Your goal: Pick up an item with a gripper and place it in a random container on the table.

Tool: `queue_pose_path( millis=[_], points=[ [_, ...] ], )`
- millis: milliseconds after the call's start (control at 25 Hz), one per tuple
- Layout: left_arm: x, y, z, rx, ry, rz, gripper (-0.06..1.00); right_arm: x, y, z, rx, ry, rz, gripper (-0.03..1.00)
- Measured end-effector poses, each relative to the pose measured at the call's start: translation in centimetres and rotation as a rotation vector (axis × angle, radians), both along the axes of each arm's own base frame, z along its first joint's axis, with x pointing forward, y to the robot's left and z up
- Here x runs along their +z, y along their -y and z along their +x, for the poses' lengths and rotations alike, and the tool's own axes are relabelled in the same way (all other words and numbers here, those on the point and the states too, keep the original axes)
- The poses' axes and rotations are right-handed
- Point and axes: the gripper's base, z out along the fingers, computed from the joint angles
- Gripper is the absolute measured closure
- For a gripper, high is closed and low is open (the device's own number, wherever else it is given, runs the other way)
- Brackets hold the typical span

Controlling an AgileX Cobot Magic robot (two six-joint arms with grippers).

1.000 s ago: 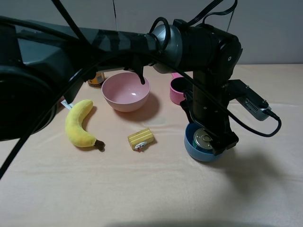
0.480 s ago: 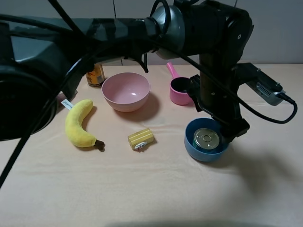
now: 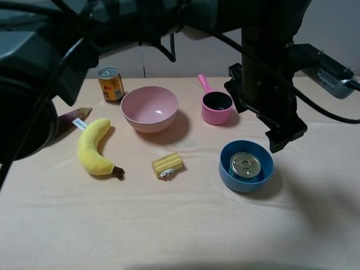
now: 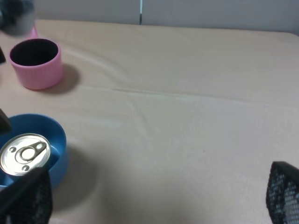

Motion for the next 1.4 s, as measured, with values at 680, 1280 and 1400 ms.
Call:
queue_pose_path(
  millis=[680, 1280, 1400],
  points=[
    [5.2, -4.6, -2.7, 0.085, -0.018, -0.014, -0.05, 0.0, 0.0, 0.0, 0.0, 0.0, 0.0, 0.27],
    [7.9, -13.5, -7.6, 0.135, -0.02, 0.057, -0.05, 0.0, 0.0, 0.0, 0.0, 0.0, 0.0, 0.27],
    [8.2, -15.2, -8.7, 0.142, -0.02, 0.06, -0.05, 0.0, 0.0, 0.0, 0.0, 0.0, 0.0, 0.27]
  ],
)
